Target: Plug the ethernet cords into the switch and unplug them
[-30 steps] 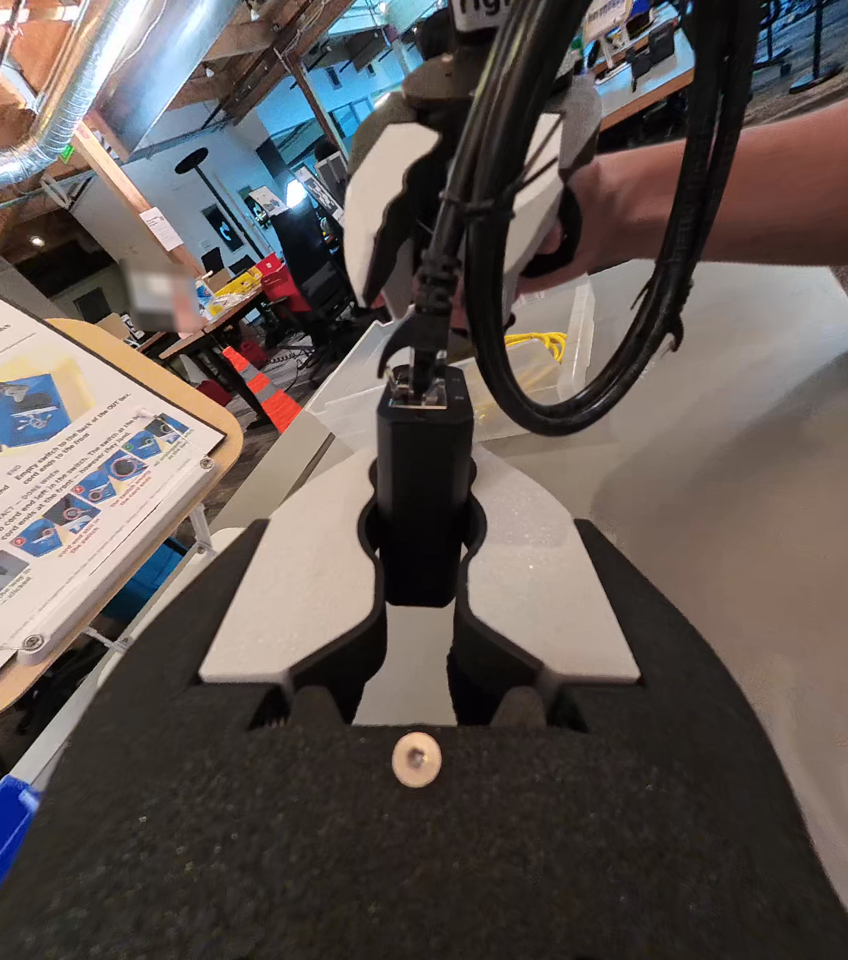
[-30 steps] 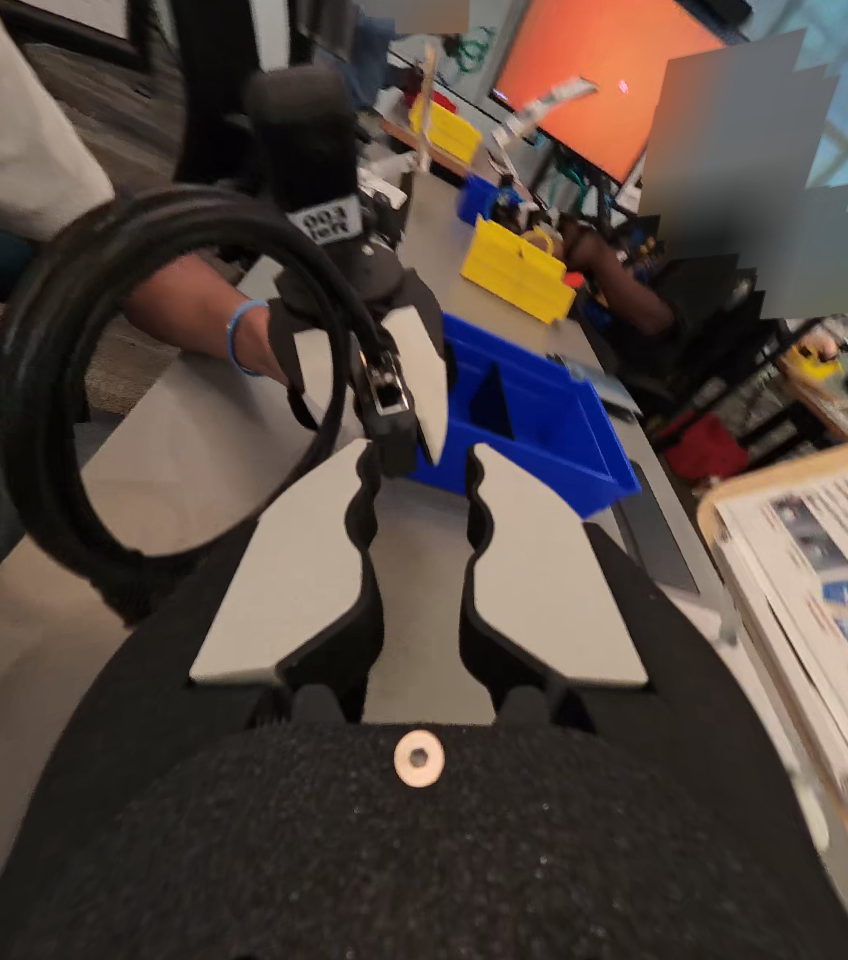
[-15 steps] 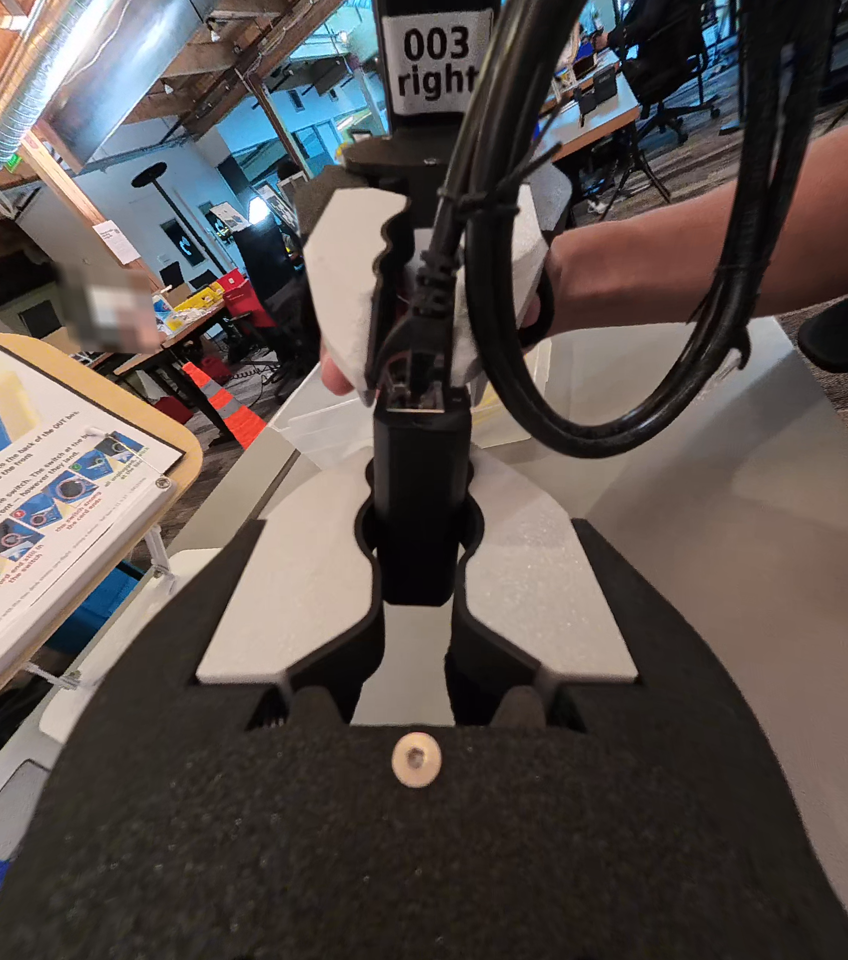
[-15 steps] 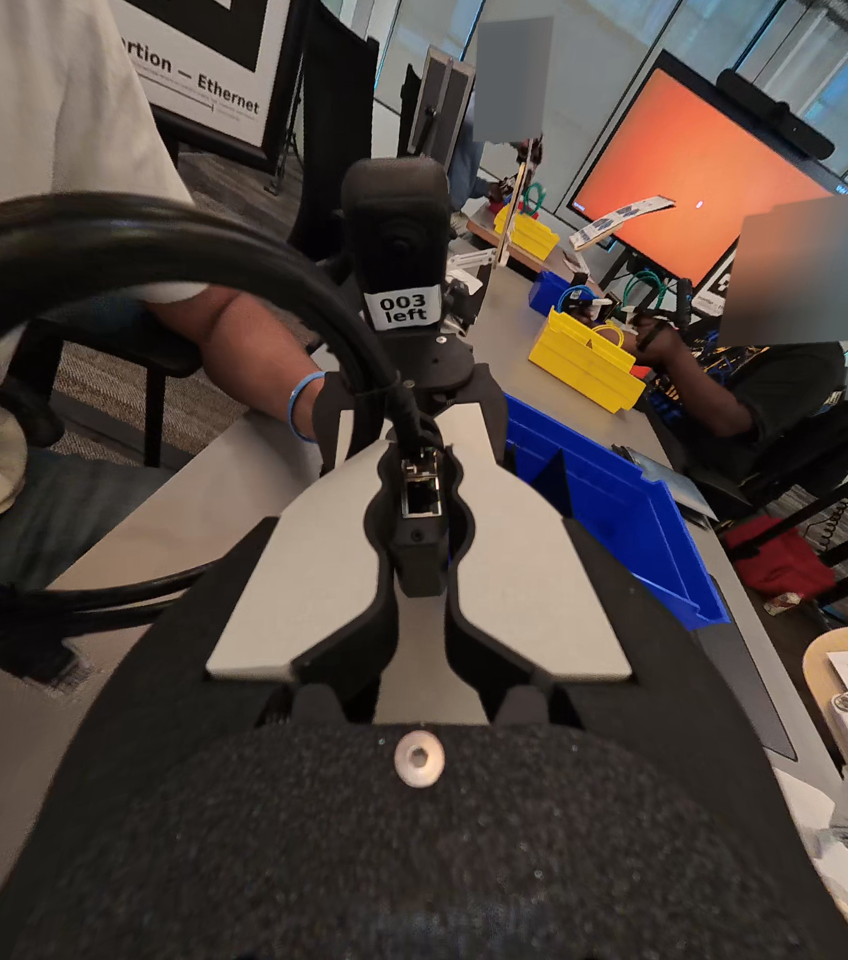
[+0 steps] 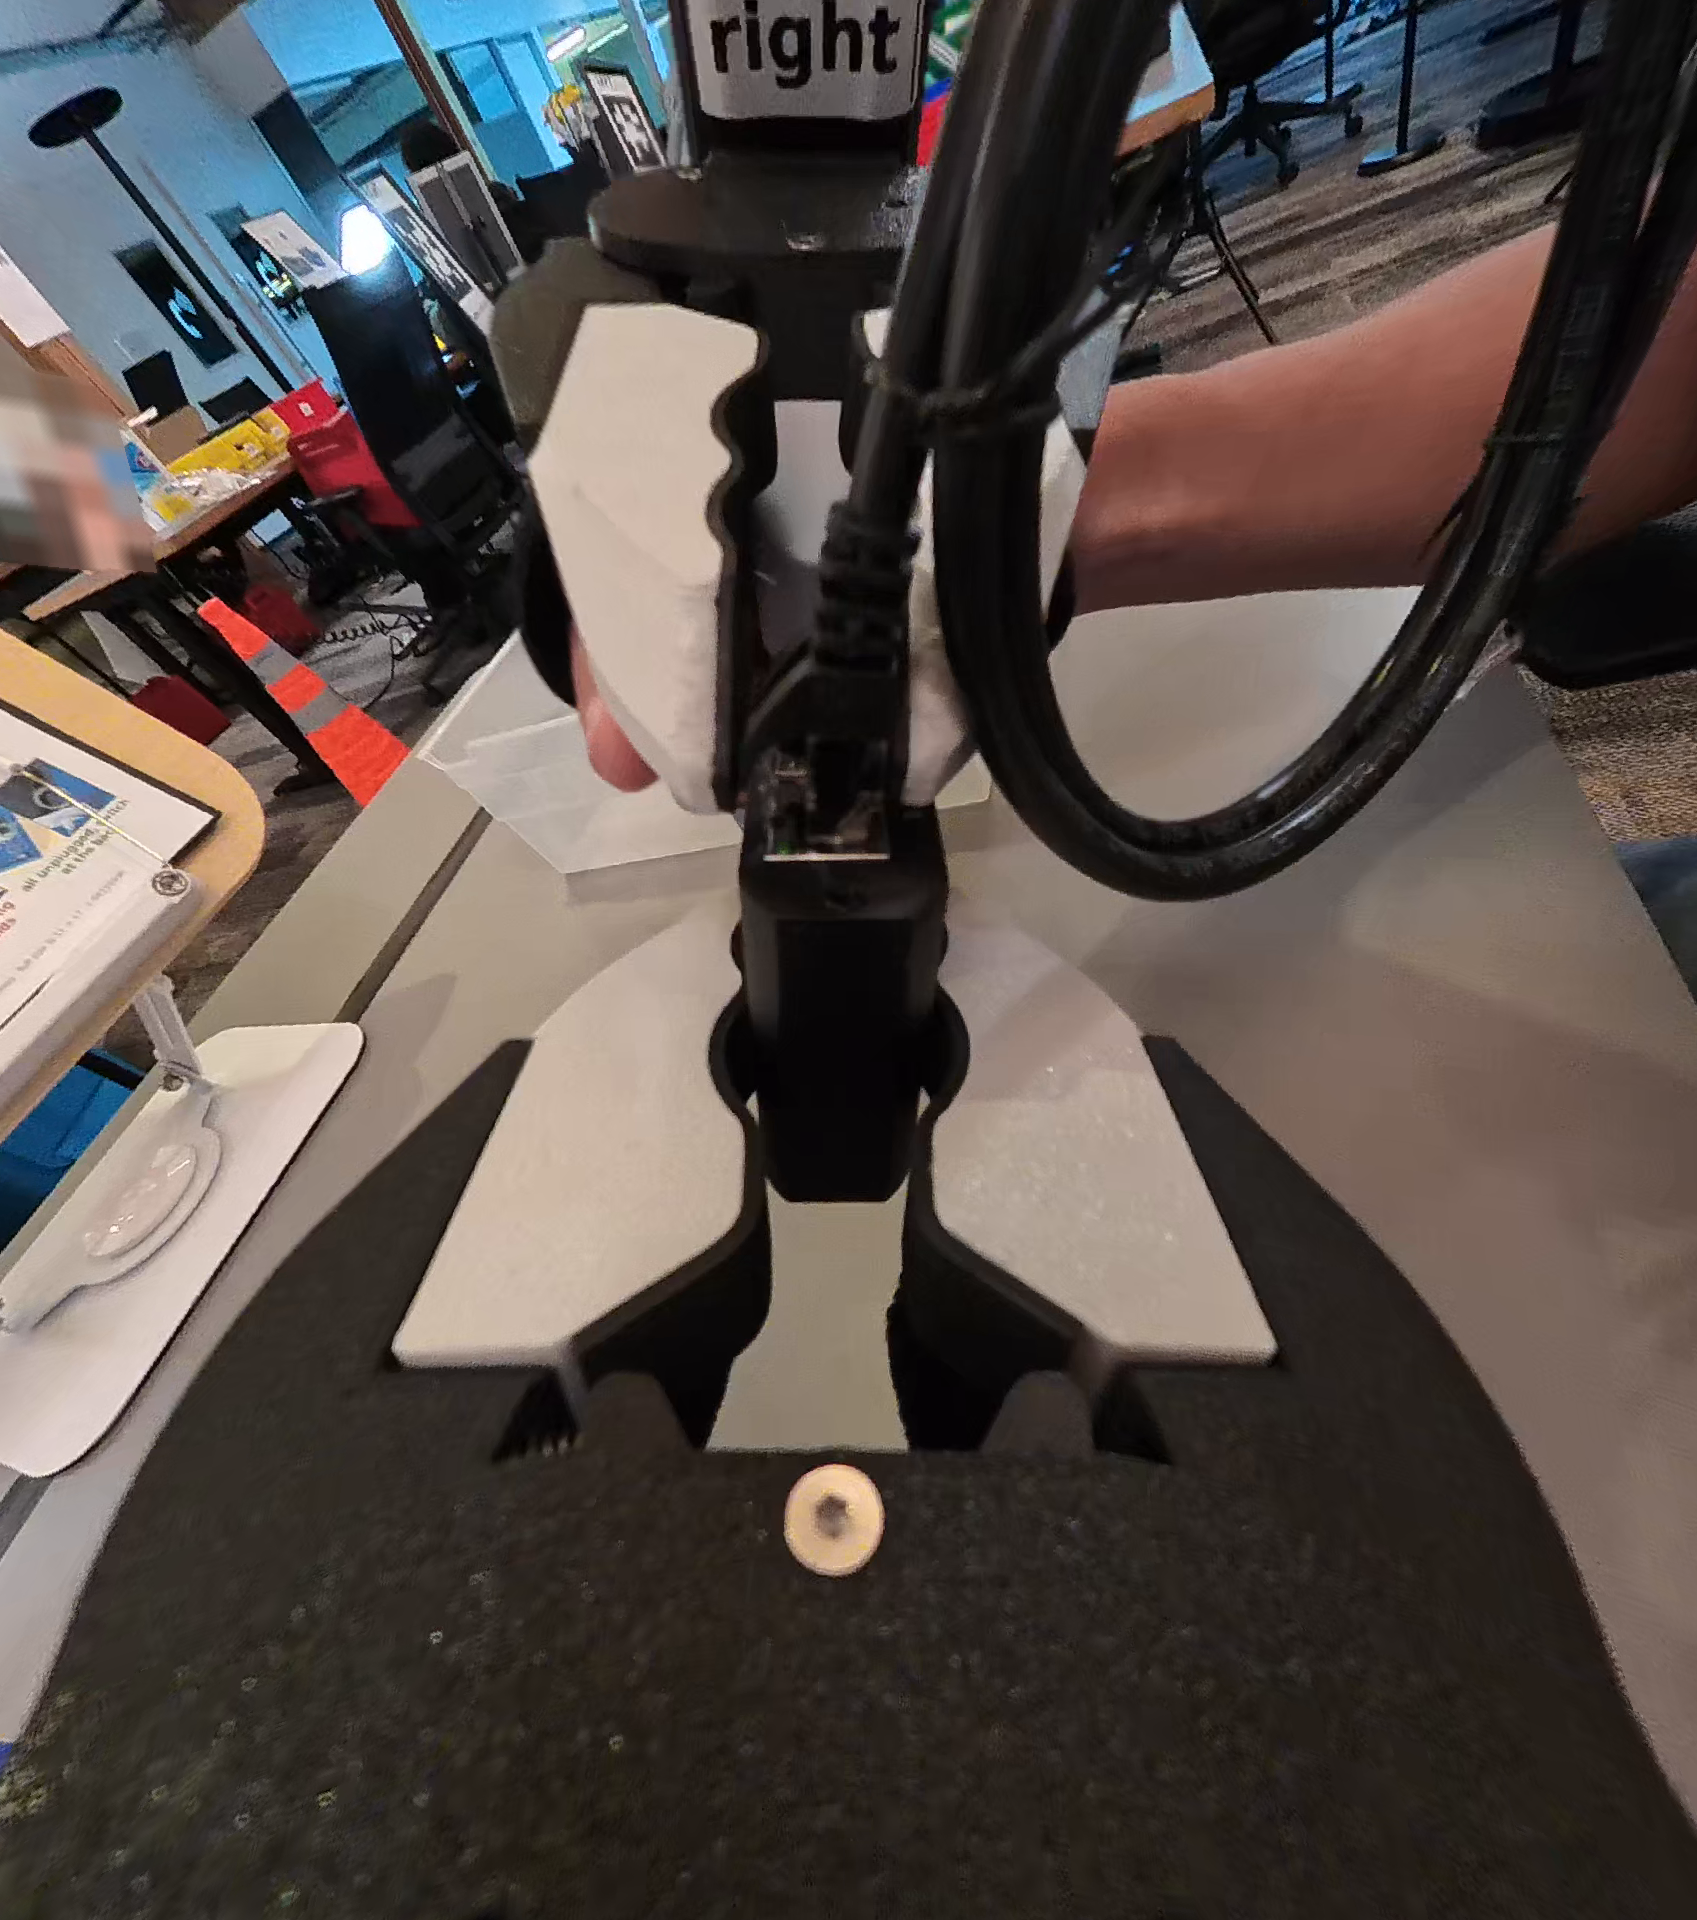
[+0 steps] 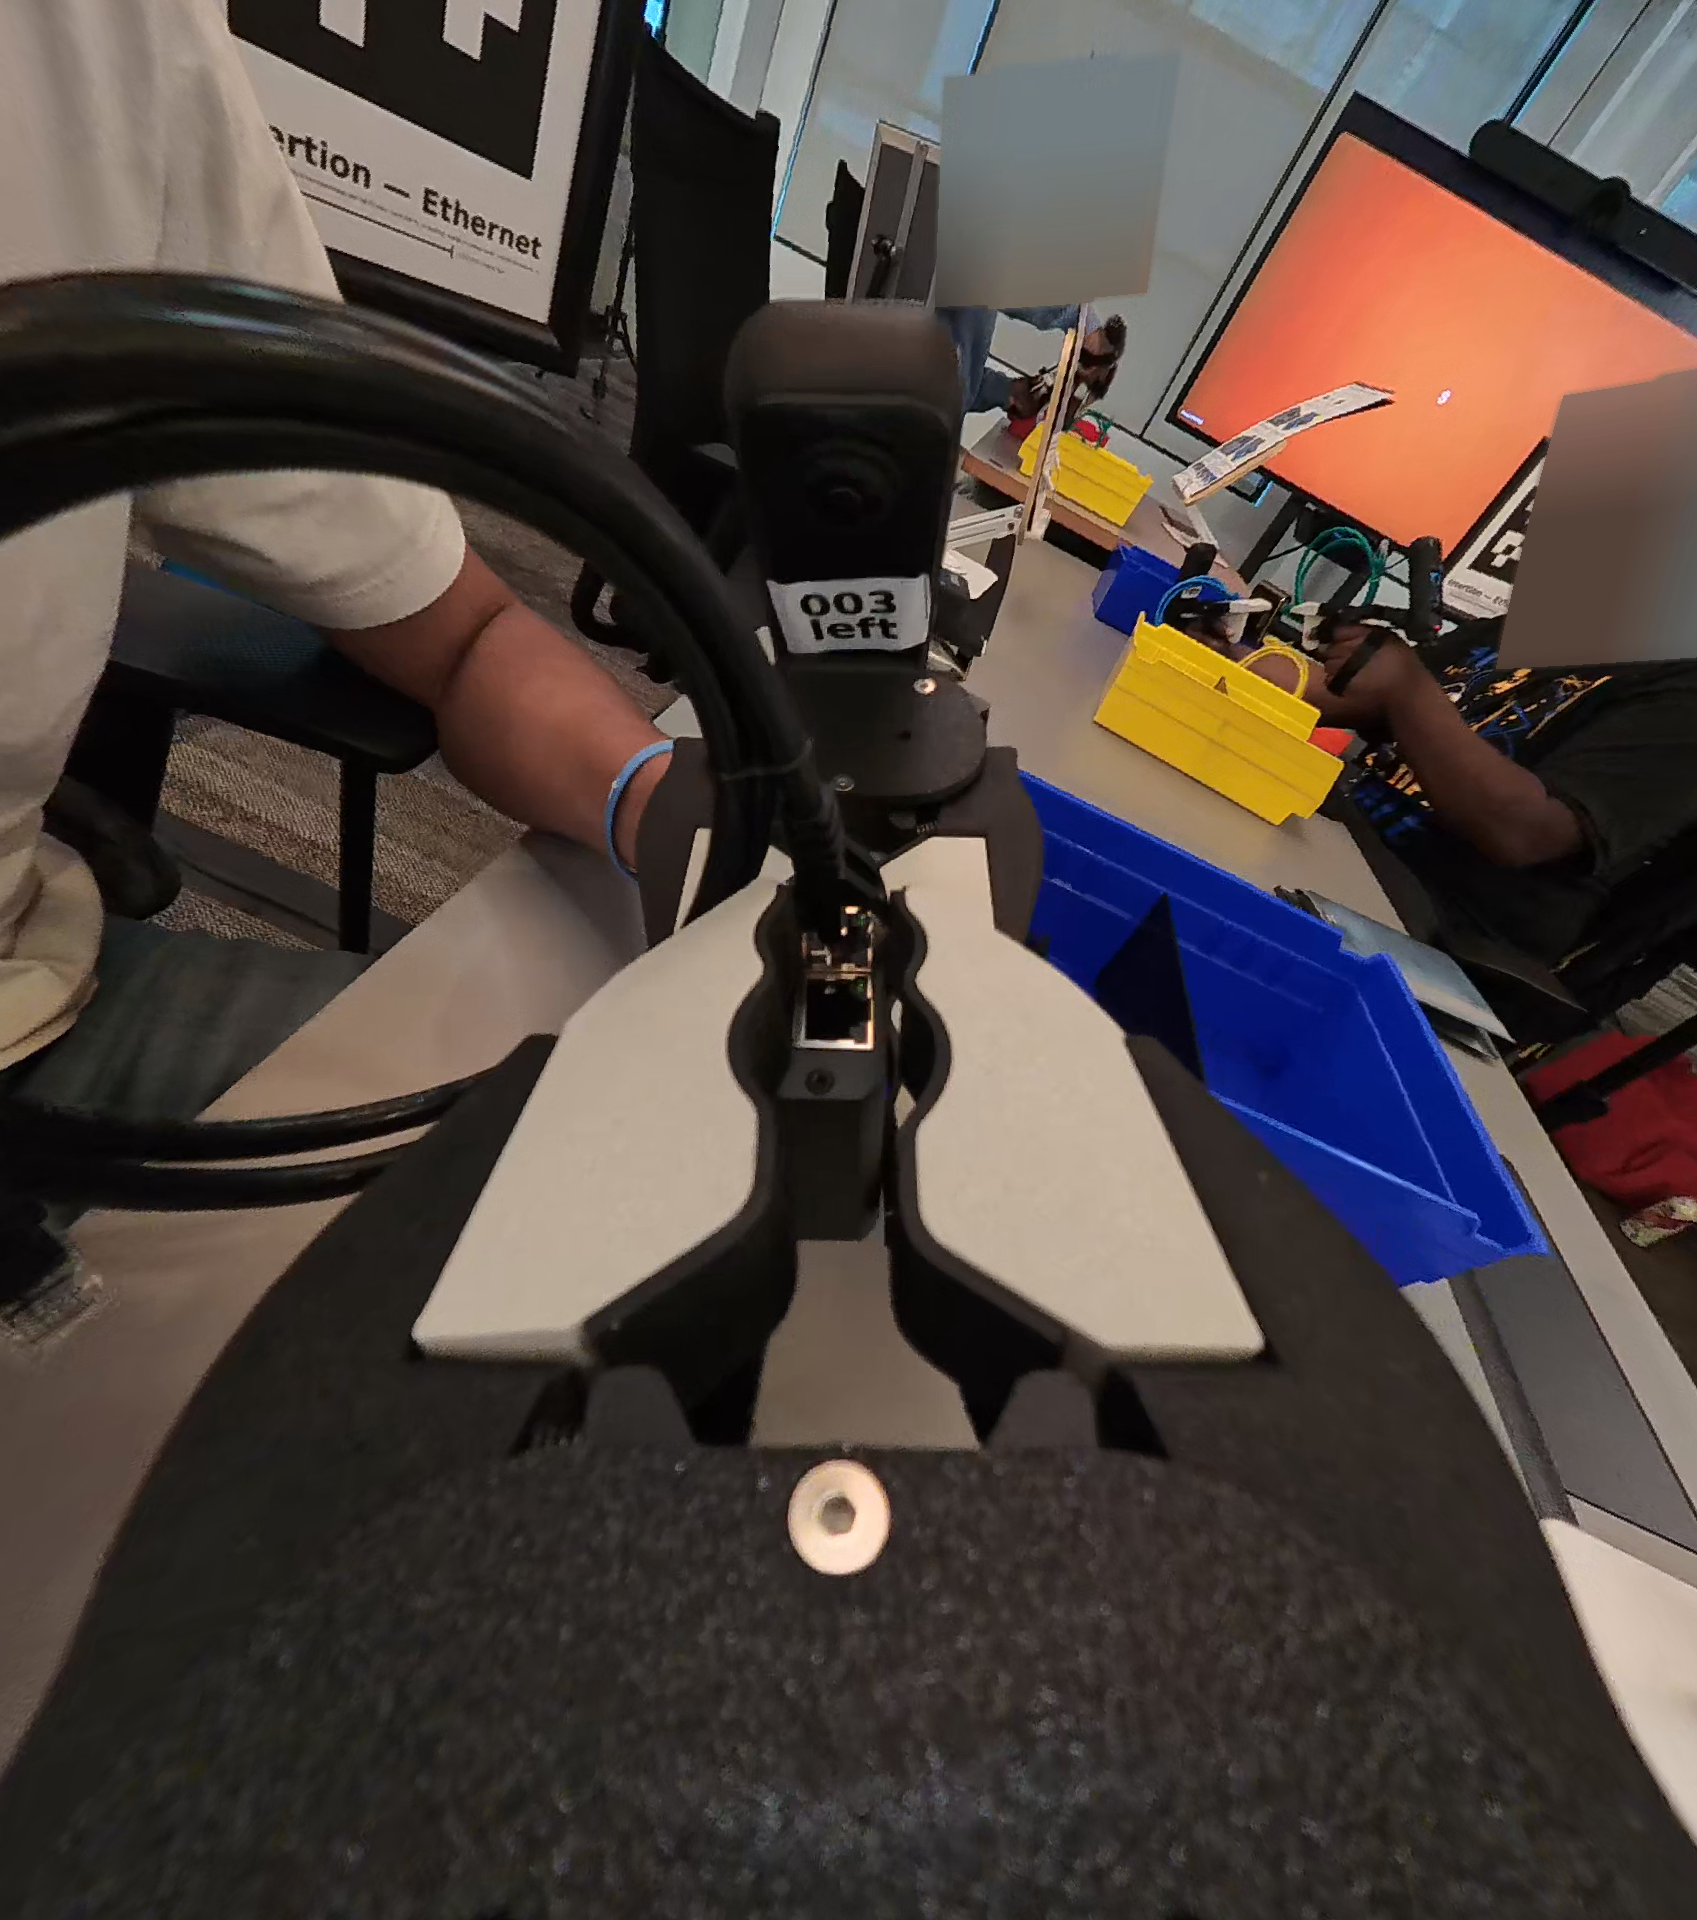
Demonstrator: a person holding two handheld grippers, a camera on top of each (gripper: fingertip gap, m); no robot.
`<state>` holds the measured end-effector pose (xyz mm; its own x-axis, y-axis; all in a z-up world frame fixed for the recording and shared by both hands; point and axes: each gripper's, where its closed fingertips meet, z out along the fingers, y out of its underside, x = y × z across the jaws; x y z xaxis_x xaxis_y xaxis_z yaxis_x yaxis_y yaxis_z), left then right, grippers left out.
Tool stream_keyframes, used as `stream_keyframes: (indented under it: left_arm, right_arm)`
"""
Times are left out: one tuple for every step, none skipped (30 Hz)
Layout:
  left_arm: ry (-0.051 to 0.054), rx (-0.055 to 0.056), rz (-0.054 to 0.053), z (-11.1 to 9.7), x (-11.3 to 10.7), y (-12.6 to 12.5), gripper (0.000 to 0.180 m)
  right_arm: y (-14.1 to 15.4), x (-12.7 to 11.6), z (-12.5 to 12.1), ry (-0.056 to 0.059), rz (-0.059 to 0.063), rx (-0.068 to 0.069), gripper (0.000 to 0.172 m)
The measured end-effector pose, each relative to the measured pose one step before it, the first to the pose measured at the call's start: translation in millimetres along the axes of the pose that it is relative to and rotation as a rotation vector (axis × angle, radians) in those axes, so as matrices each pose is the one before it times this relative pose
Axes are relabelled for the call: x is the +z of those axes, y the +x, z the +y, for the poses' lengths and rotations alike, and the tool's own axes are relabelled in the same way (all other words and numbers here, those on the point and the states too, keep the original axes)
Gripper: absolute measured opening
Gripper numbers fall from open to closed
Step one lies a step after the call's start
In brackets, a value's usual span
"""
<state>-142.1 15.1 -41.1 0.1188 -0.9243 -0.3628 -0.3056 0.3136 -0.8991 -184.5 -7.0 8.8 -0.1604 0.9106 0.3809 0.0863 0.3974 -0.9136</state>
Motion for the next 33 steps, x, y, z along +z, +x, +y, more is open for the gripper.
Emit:
stream_keyframes:
  left_arm:
    - [-0.0043,-0.0001,0.0006,0.61,0.54,0.19,0.025]
    - [-0.0035,0.0027,-0.0007,0.35,0.49,0.29,0.025]
    - [-0.0022,0.0012,0.0015,0.10,0.17,0.35,0.025]
    - [-0.0025,-0.0043,0.0037,0.35,0.43,0.29,0.025]
    - [-0.0022,-0.0034,0.0008,0.44,0.26,-0.05,0.025]
    - [-0.0009,0.0012,-0.0008,0.32,0.39,0.09,0.025]
    - [-0.0001,0.0027,0.0009,0.07,0.07,0.29,0.025]
    - [-0.0006,0.0023,-0.0003,0.19,0.08,-0.02,0.025]
    - [-0.0023,0.0014,0.0018,0.43,0.29,0.29,0.025]
    - [-0.0022,0.0017,-0.0013,0.63,0.37,-0.16,0.025]
    - [-0.0009,-0.0031,-0.0004,0.53,0.43,-0.12,0.025]
    - [-0.0015,-0.0070,0.0043,0.80,0.44,-0.01,0.025]
    - [-0.0024,-0.0069,0.0041,0.82,0.35,-0.09,0.025]
    - [0.0019,-0.0004,-0.0001,-0.04,0.21,-0.01,0.025]
    - [0.0030,0.0019,0.0006,-0.63,0.16,0.61,0.025]
    - [-0.0017,0.0032,0.0007,-0.12,0.22,0.48,0.025]
    - [-0.0017,0.0016,-0.0013,0.14,0.34,0.12,0.025]
    - [0.0002,-0.0001,0.0011,0.06,0.04,0.18,0.025]
    - [-0.0017,0.0015,0.0037,0.45,0.36,0.56,0.025]
    - [-0.0007,-0.0009,-0.0035,0.05,0.24,-0.23,0.025]
    - [0.0006,-0.0043,-0.0071,-0.24,-0.25,-1.38,0.025]
    - [-0.0037,-0.0089,-0.0041,0.69,-0.95,-2.46,0.025]
    - [-0.0072,-0.0030,0.0019,1.77,-0.36,-0.96,0.025]
    - [0.0001,0.0041,-0.0050,0.83,0.20,-0.10,0.025]
    - [0.0025,0.0052,-0.0111,-0.49,0.28,-0.65,0.025]
    - [-0.0025,0.0056,-0.0113,-0.08,-0.13,-1.76,0.025]
    - [-0.0034,0.0104,-0.0163,0.38,-1.26,-2.82,0.025]
    - [0.0035,0.0210,-0.0270,-0.58,-2.23,-3.65,0.025]
    - [0.0054,0.0257,-0.0187,-1.32,-2.32,-2.09,0.025]
    - [-0.0038,0.0240,-0.0225,-0.38,-1.53,-2.77,0.025]
    - [-0.0137,0.0253,-0.0335,1.06,-0.92,-3.95,0.025]
    - [-0.0121,0.0259,-0.0226,1.06,-0.20,-2.10,0.025]
    - [-0.0118,0.0266,-0.0223,1.33,0.11,-1.52,0.025]
  right_arm:
    - [-0.15,-0.54,1.12,0.0043,0.0042,-0.0006,0.015]
    - [-0.54,-0.70,0.72,0.0052,-0.0010,0.0031,0.014]
    - [-0.68,-0.37,0.33,0.0031,-0.0033,0.0072,0.014]
    - [-0.40,-0.39,0.44,0.0018,-0.0037,0.0124,0.014]
    - [-0.10,-0.24,0.79,-0.0008,-0.0041,0.0139,0.013]
    - [-0.37,-0.33,0.79,0.0022,-0.0072,0.0142,0.013]
    - [-0.57,-0.04,0.22,0.0094,-0.0086,0.0165,0.013]
    - [-0.66,0.04,0.21,0.0108,-0.0082,0.0193,0.013]
    - [-0.36,-0.08,0.53,0.0037,-0.0040,0.0131,0.013]
    - [-0.48,-0.16,1.04,-0.0040,-0.0021,0.0038,0.013]
    - [-0.07,-0.23,0.99,-0.0072,0.0032,0.0012,0.012]
    - [0.43,-0.04,1.01,-0.0095,0.0043,0.0056,0.012]
    - [0.64,-0.21,1.04,-0.0092,0.0041,0.0091,0.012]
    - [0.36,-0.11,0.47,-0.0040,0.0011,0.0065,0.012]
    - [-0.42,-0.13,-0.25,0.0047,-0.0024,0.0005,0.012]
    - [-0.62,-0.27,-0.28,0.0053,-0.0050,0.0053,0.012]
    - [-0.41,-0.31,0.14,0.0007,-0.0006,0.0029,0.011]
    - [0.11,-0.04,0.10,0.0005,0.0037,-0.0030,0.011]
    - [-0.57,-0.17,0.30,0.0032,-0.0019,0.0007,0.011]
    - [-0.26,-0.28,0.34,0.0029,-0.0002,-0.0008,0.011]
    - [0.55,0.02,-0.53,0.0060,0.0057,-0.0037,0.011]
    - [2.14,0.43,-1.22,0.0155,0.0138,-0.0051,0.012]
    - [2.26,0.51,0.34,0.0070,0.0099,0.0182,0.012]
    - [0.48,-0.20,1.18,-0.0157,-0.0122,0.0356,0.012]
    - [-0.04,-0.46,-0.09,-0.0137,-0.0157,0.0241,0.012]
    - [0.72,-0.35,-0.46,-0.0163,0.0051,-0.0143,0.012]
    - [1.57,-0.78,0.29,-0.0249,0.0253,-0.0411,0.012]
    - [2.66,-1.31,0.71,-0.0286,0.0374,-0.0397,0.013]
    - [2.90,-2.11,1.14,-0.0347,0.0323,-0.0313,0.016]
    - [2.98,-3.03,2.40,-0.0434,0.0200,-0.0045,0.020]
    - [5.25,-4.38,3.66,-0.0513,0.0268,0.0199,0.020]
    - [6.09,-6.09,4.01,-0.0474,0.0308,0.0138,0.020]
    - [7.44,-6.96,3.61,-0.0389,0.0385,0.0090,0.023]
